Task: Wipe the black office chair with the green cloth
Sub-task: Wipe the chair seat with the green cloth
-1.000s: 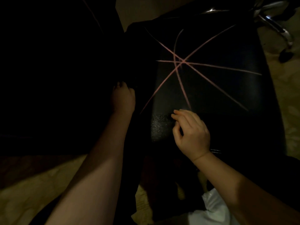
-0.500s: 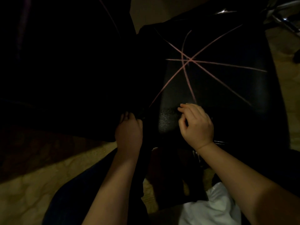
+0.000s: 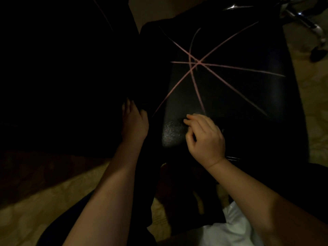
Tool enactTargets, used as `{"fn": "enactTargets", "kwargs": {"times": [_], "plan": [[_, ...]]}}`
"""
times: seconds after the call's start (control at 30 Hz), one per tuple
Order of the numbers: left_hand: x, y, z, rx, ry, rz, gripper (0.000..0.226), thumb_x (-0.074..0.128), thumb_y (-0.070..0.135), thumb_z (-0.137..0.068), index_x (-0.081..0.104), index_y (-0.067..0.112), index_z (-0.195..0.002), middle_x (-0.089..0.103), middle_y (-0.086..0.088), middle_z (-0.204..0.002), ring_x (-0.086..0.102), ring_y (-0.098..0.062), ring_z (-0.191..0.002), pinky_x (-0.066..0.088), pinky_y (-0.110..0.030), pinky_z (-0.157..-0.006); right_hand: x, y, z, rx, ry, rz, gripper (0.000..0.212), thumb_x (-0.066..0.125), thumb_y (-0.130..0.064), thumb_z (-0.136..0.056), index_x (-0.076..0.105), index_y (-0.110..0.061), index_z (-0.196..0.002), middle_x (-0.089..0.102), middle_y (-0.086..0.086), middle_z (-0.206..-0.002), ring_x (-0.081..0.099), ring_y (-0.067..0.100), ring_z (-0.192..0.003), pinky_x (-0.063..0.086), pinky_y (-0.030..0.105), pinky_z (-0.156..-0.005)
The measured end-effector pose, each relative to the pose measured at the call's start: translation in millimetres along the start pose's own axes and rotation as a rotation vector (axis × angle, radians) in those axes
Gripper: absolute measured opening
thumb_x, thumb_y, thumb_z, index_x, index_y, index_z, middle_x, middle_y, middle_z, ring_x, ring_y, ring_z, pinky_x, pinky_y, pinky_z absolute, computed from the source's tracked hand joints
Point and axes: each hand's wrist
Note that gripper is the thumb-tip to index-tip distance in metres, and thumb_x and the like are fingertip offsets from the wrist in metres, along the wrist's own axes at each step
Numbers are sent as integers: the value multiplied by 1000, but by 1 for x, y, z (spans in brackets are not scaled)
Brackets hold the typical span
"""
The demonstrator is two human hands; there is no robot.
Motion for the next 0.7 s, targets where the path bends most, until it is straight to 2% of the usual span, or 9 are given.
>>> {"fn": "enactTargets", "kwargs": {"times": [0.17, 0.43, 0.7], "plan": [[0, 21, -50, -30, -33, 25, 54, 32, 14, -103, 17, -3, -152, 11, -17, -162, 7, -26, -150, 3, -32, -120, 1, -1, 0, 4, 6, 9, 26, 53, -8, -83, 73, -9, -99, 69, 4, -112, 64, 22, -108, 54, 39, -85], [-1, 35, -99, 40, -38, -14, 54, 33, 14, -102, 19, -2, -152, 13, -18, -161, 12, -30, -149, 7, -33, -120, 4, -2, -1, -9, 30, 26, 25, 55, -7, -82, 73, -10, -98, 70, 4, -111, 64, 21, -107, 54, 36, -86], [-7, 22, -52, 87, -2, -159, 46, 32, 15, -103, 37, -9, -142, 33, -25, -152, 30, -36, -141, 20, -38, -115, 0, 0, 1, -27, 33, 39, 26, 51, -8, -84, 73, -9, -98, 70, 5, -111, 64, 23, -107, 54, 37, -86]]}}
Point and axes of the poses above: each hand's wrist, its own z-axis away from the middle knuckle, its own x-axis out of the palm, y = z × x
